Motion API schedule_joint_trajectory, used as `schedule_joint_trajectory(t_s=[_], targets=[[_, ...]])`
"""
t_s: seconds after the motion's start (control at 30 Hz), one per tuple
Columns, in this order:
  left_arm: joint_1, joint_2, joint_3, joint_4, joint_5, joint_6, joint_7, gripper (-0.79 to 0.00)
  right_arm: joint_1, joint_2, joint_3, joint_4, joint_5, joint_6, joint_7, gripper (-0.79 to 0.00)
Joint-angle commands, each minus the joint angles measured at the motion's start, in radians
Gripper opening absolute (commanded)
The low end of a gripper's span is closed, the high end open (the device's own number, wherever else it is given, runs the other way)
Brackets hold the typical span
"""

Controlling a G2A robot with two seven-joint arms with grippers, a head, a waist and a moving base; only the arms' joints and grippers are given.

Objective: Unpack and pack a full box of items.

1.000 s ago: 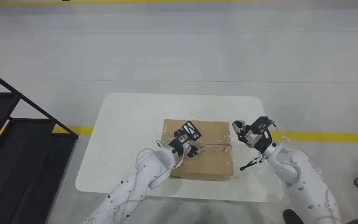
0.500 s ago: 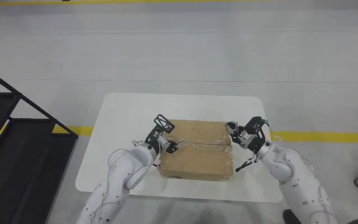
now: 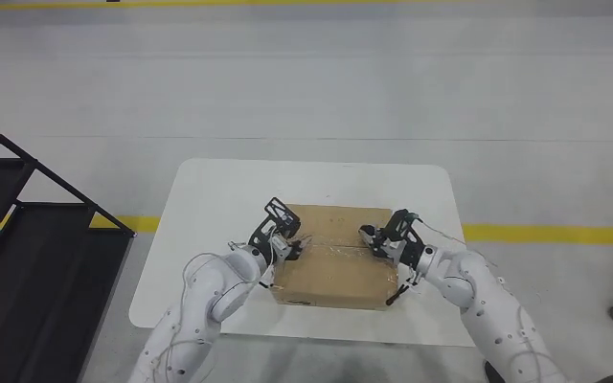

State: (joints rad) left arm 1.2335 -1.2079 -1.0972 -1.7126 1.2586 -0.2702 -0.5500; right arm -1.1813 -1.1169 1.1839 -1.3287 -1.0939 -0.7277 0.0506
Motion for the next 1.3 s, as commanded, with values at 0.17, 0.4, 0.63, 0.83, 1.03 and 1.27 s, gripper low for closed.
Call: schedule_joint_trajectory(t_s=[0.17,0.4,0.63,0.83,1.03,1.27], targets=[[-0.024,-0.007,0.025,0.057,0.013,0.015,-0.010,-0.785,0.010,0.000,-0.013,0.014,-0.006,-0.018,0.030,-0.785],[-0.027,-0.008,0.026,0.085,0.017,0.014,-0.025,-0.785,0.025,-0.001,-0.023,0.028,-0.007,-0.021,0.048,-0.785],[-0.026,-0.009,0.026,0.093,0.020,0.010,-0.028,-0.785,0.034,-0.002,-0.025,0.037,-0.005,-0.013,0.051,-0.785],[-0.026,-0.010,0.027,0.096,0.019,0.007,-0.026,-0.785,0.019,0.004,-0.009,-0.011,-0.024,-0.040,0.018,-0.785],[-0.027,-0.011,0.028,0.103,0.020,0.006,-0.026,-0.785,0.030,0.005,-0.031,0.008,-0.039,-0.066,0.076,-0.785],[-0.028,-0.012,0.026,0.103,0.023,0.008,-0.027,-0.785,0.052,0.001,-0.049,0.040,-0.031,-0.064,0.095,-0.785]])
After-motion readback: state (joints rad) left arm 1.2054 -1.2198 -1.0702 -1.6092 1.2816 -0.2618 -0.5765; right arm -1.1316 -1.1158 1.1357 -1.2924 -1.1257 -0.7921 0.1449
